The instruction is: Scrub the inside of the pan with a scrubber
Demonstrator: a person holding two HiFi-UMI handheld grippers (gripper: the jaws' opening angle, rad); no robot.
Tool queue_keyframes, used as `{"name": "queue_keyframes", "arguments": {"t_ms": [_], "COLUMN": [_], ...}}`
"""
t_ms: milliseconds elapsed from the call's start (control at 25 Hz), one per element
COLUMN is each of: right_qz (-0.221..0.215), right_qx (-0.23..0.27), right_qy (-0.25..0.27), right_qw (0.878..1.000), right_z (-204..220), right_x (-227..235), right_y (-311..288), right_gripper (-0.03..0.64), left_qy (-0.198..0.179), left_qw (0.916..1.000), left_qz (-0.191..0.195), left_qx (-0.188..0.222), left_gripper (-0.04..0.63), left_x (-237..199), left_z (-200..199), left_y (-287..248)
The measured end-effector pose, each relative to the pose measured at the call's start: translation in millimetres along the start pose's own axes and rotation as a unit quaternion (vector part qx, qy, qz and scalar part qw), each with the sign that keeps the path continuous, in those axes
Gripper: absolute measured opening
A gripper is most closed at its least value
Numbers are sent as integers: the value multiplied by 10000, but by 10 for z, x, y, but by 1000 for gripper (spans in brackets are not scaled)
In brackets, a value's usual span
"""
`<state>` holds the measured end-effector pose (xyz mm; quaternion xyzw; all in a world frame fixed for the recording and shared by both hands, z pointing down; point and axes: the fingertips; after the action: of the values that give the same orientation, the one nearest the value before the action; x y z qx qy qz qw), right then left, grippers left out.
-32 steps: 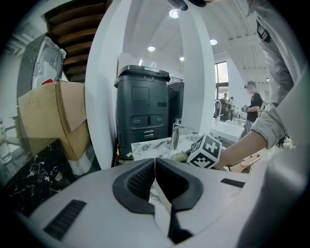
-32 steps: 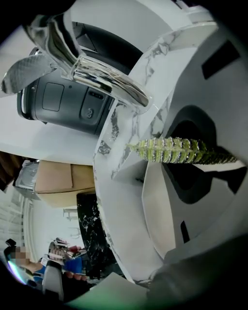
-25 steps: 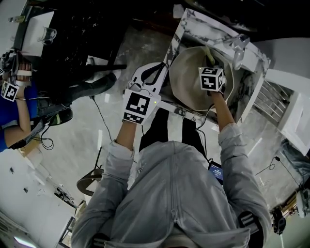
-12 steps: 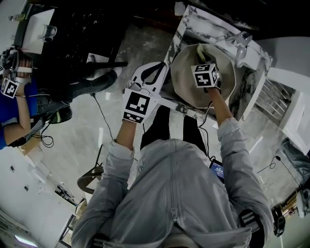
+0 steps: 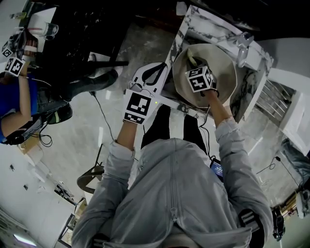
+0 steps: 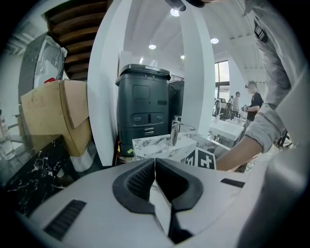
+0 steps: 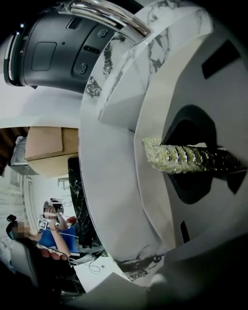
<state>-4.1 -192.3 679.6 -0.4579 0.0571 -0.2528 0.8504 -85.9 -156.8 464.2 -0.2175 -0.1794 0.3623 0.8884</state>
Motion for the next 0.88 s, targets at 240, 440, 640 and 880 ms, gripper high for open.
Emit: {"name": "queue_keyframes", "arguments": {"t_ms": [240,440,640,880], "right_qz": [-328,-885,-1432,-2164], "right_qx": [31,82,49,-225], "right_qy": [67,296,614,928], "right_qw": [9994,9956,9878,9716], "right_z": [-19,52,166,359], "right_x": [-107,-391,-655,-947], "right_y": [17,115,245,437], "right_gripper": [84,84,84,84], "left_qy": [16,20,16,0], "left_qw": [10000,10000,10000,9999], "left_qz": [-30,-7,-9,-47], "left_qx": [-4,24,40,102], "left_gripper": [23,23,23,23], "left_x": [-5,39,83,113], "left_z": [16,-3,-12,-64], "left_y": [38,60,79,89]}}
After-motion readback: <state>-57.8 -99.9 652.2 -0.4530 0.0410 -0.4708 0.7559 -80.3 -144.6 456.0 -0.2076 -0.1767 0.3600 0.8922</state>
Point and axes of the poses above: the fingertips, and each gripper's own axes: y backward along the fingers, x to its right, z out of its underside, and after that the axes turned 12 degrees about -y, right-handed
